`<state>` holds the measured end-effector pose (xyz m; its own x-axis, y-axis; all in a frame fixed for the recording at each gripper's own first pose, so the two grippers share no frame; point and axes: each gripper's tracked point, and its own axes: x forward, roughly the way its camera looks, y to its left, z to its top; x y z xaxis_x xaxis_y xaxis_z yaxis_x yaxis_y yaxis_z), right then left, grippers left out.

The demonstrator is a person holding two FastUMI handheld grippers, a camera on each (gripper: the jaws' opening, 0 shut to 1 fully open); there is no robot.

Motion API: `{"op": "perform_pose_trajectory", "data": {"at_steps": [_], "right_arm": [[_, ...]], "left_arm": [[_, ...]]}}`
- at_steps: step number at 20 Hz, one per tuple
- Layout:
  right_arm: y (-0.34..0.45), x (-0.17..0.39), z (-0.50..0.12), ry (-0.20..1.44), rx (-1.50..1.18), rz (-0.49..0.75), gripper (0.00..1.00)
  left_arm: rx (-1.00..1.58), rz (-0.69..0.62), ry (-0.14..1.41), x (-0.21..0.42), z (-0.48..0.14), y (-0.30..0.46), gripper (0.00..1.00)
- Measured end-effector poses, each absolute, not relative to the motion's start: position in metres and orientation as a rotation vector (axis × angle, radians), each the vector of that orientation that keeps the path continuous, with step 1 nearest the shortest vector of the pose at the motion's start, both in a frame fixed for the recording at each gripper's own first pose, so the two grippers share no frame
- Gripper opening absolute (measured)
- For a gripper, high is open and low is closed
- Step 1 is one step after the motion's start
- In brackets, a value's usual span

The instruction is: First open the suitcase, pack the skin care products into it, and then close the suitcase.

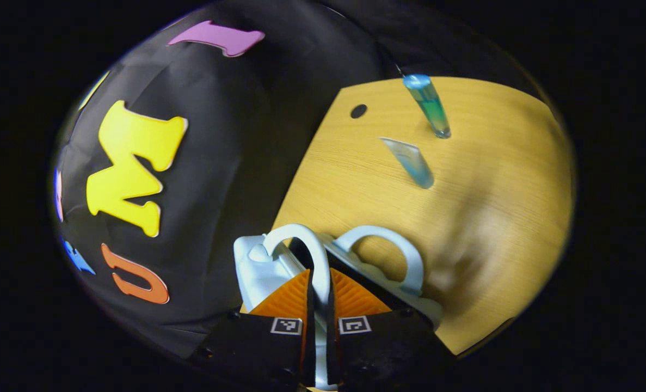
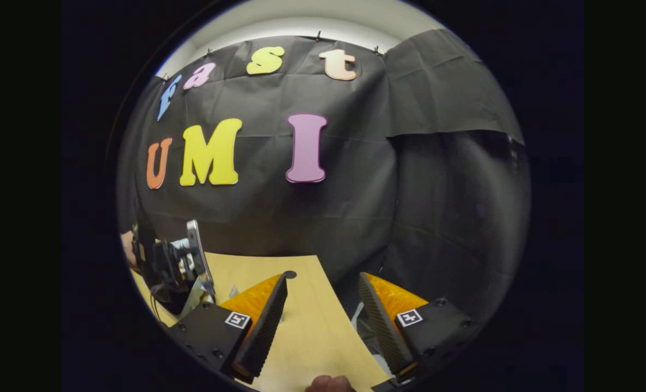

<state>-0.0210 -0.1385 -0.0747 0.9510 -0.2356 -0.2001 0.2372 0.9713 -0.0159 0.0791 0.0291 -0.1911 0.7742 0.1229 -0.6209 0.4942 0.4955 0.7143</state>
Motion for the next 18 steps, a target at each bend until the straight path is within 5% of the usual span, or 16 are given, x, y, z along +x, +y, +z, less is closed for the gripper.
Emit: {"op": "perform_pose_trajectory", "data": {"at_steps": [9,18], "right_arm": [[-0.067,-0.003,-0.038,0.131,-0.048,-0.132,0.78],[0.002,-0.004,-0.020,0.124,-0.200,-0.042,0.79]], "left_arm": [[0.676,0.048,0.376,0.049,-0.059,0.198,0.04],[0.180,0.193,0.377,0.023,-0.157,0.395,0.04]]}}
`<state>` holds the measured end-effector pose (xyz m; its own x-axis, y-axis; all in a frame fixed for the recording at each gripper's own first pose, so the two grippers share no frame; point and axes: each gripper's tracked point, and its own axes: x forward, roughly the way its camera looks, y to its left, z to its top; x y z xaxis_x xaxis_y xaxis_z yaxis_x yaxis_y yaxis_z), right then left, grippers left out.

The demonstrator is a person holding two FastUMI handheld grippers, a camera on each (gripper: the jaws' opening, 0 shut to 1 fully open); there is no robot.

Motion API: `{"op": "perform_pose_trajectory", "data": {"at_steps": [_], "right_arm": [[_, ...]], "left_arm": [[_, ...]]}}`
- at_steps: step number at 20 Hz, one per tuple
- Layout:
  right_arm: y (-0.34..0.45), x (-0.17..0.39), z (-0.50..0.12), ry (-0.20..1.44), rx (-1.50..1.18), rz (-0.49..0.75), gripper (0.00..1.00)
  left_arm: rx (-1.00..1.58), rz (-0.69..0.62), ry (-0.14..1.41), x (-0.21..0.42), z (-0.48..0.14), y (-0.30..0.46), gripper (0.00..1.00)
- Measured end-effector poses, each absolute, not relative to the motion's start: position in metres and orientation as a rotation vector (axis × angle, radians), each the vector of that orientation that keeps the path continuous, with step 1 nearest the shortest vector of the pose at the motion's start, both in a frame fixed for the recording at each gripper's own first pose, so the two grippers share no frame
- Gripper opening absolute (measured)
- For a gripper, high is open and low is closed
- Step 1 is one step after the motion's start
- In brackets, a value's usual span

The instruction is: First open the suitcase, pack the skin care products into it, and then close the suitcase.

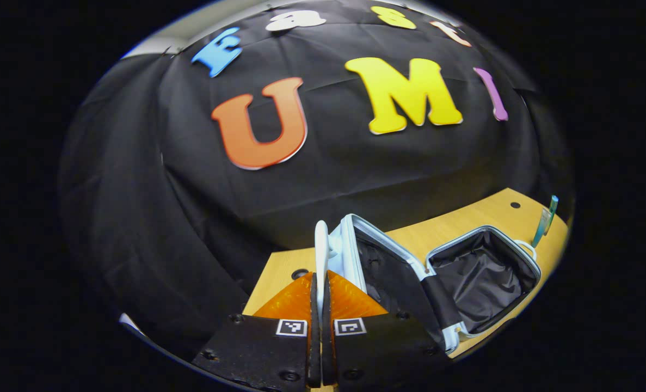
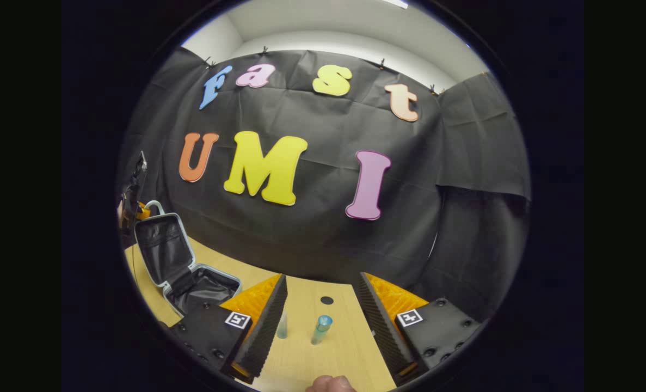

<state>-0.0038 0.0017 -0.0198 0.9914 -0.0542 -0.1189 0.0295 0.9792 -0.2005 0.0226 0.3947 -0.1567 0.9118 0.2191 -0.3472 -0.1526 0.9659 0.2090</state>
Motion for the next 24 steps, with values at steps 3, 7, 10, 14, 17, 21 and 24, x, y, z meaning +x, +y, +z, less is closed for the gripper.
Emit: {"op": "perform_pose_trajectory", "data": {"at_steps": [3,7,10,14,17,21,24], "right_arm": [[0.012,-0.004,-0.020,0.140,-0.228,-0.039,0.77],[0.024,-0.002,-0.033,0.190,-0.245,-0.040,0.78],[0.029,0.004,-0.033,0.200,-0.244,-0.040,0.78],[0.038,0.013,-0.035,0.210,-0.225,-0.025,0.79],[0.035,0.014,-0.037,0.215,-0.217,-0.014,0.78],[0.022,0.012,-0.048,0.223,-0.178,-0.015,0.79],[0.009,0.013,-0.055,0.213,-0.148,-0.016,0.79]], "left_arm": [[0.075,0.176,0.454,0.019,-0.216,0.422,0.07],[-0.093,0.209,0.529,0.011,-0.276,0.449,0.08],[-0.242,0.239,0.530,0.007,-0.300,0.457,0.13],[-0.328,0.269,0.533,0.000,-0.321,0.460,0.18],[-0.328,0.309,0.534,-0.003,-0.321,0.469,0.31],[-0.274,0.383,0.435,-0.014,-0.270,0.470,0.78],[-0.146,0.381,0.300,-0.019,-0.190,0.426,0.82]]}}
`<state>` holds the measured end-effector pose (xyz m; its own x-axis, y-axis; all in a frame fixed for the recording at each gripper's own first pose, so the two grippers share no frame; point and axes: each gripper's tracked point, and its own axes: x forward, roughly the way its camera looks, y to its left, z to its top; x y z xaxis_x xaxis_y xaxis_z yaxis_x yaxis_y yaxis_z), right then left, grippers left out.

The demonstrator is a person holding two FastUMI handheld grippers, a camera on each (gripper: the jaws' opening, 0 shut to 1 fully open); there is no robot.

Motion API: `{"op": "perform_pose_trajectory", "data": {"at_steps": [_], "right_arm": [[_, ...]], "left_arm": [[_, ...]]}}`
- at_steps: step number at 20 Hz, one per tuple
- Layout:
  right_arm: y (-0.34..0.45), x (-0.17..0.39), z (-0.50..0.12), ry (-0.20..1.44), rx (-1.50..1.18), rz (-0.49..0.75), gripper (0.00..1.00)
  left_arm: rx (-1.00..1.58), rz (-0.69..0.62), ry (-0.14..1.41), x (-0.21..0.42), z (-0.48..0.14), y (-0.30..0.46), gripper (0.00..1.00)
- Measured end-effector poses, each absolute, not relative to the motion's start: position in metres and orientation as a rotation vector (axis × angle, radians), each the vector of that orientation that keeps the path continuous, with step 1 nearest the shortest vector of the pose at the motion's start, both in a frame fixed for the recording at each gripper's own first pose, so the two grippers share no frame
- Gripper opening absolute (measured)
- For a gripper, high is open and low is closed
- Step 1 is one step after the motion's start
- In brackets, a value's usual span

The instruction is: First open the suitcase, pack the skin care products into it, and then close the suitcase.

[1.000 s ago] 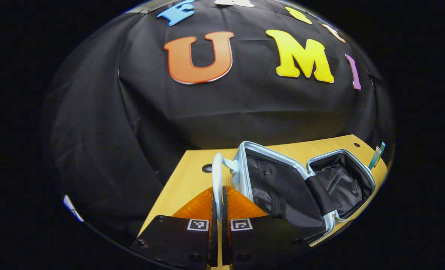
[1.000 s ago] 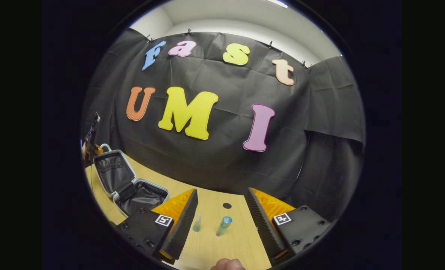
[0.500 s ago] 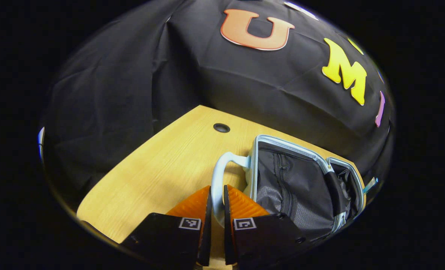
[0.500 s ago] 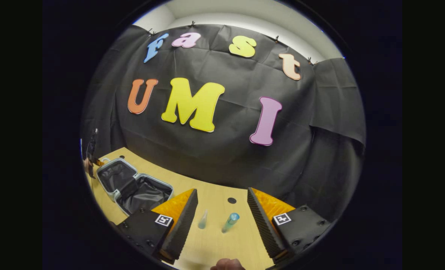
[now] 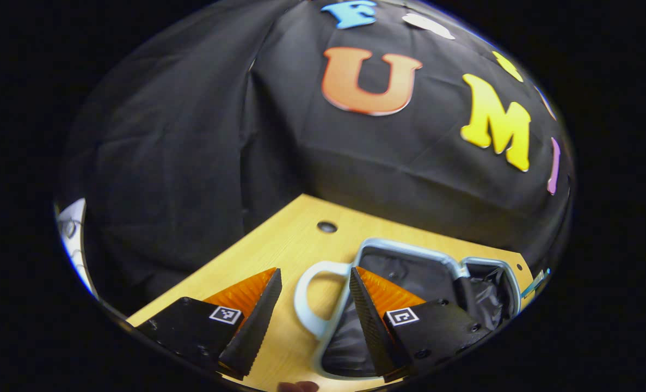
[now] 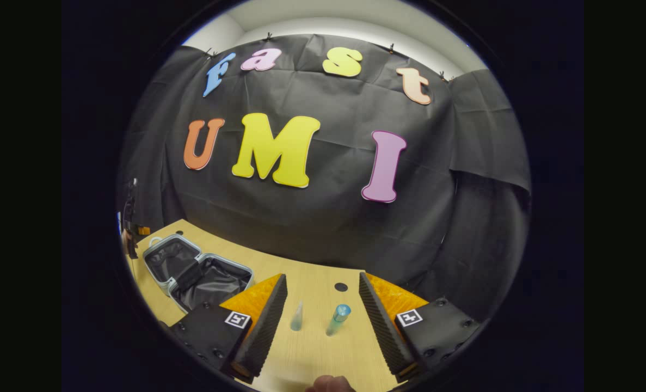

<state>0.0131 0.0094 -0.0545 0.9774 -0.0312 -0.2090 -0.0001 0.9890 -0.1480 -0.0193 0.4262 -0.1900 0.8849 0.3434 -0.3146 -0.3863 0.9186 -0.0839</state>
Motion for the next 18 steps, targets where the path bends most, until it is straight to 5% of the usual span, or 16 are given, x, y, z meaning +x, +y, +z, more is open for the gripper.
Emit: {"op": "perform_pose_trajectory", "data": {"at_steps": [1,2,9,18], "right_arm": [[0.003,0.013,-0.058,0.207,-0.141,-0.015,0.79],[-0.001,0.012,-0.062,0.205,-0.134,-0.012,0.79],[-0.050,0.009,-0.084,0.202,-0.057,0.003,0.79],[-0.128,-0.001,-0.102,0.233,-0.010,-0.059,0.78]], "left_arm": [[-0.103,0.400,0.266,-0.022,-0.164,0.408,0.84],[-0.081,0.388,0.238,-0.022,-0.144,0.384,0.99],[0.031,0.266,0.101,-0.033,-0.058,0.179,0.97],[-0.031,0.005,0.201,-0.039,-0.111,-0.051,0.98]]}}
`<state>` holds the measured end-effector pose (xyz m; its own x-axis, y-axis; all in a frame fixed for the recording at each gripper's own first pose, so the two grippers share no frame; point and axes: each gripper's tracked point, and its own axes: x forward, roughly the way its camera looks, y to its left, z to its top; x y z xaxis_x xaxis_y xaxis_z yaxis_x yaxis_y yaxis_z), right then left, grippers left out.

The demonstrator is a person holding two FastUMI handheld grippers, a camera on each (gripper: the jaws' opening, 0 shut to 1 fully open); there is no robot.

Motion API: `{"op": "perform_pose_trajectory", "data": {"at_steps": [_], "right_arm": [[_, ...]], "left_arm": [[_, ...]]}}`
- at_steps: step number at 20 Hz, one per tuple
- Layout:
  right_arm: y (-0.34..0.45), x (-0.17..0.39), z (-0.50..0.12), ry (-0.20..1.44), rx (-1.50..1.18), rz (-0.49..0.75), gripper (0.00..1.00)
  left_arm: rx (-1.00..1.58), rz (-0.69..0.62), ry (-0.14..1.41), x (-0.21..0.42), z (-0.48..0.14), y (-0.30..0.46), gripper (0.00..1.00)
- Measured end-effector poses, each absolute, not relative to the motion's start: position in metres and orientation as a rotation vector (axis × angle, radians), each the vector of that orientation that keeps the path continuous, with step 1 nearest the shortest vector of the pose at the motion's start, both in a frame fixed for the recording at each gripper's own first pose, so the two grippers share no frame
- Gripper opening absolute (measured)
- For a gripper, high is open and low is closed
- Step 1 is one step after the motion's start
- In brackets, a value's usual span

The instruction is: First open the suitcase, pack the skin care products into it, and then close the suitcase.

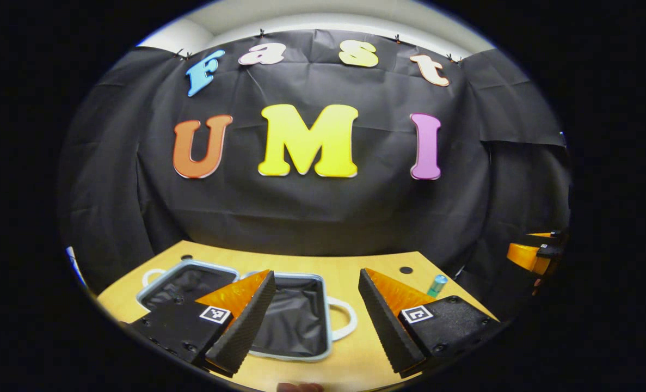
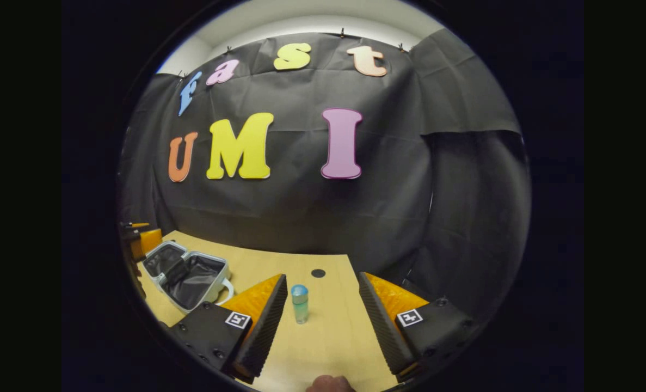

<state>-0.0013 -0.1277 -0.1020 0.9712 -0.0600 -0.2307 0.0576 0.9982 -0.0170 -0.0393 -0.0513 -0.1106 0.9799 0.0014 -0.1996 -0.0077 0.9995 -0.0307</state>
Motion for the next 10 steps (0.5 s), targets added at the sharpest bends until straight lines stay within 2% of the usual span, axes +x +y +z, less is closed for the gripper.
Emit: {"op": "perform_pose_trajectory", "data": {"at_steps": [10], "right_arm": [[-0.163,-0.017,-0.123,0.296,-0.022,-0.072,0.79]], "left_arm": [[-0.018,-0.173,0.330,-0.012,-0.178,-0.155,0.98]]}}
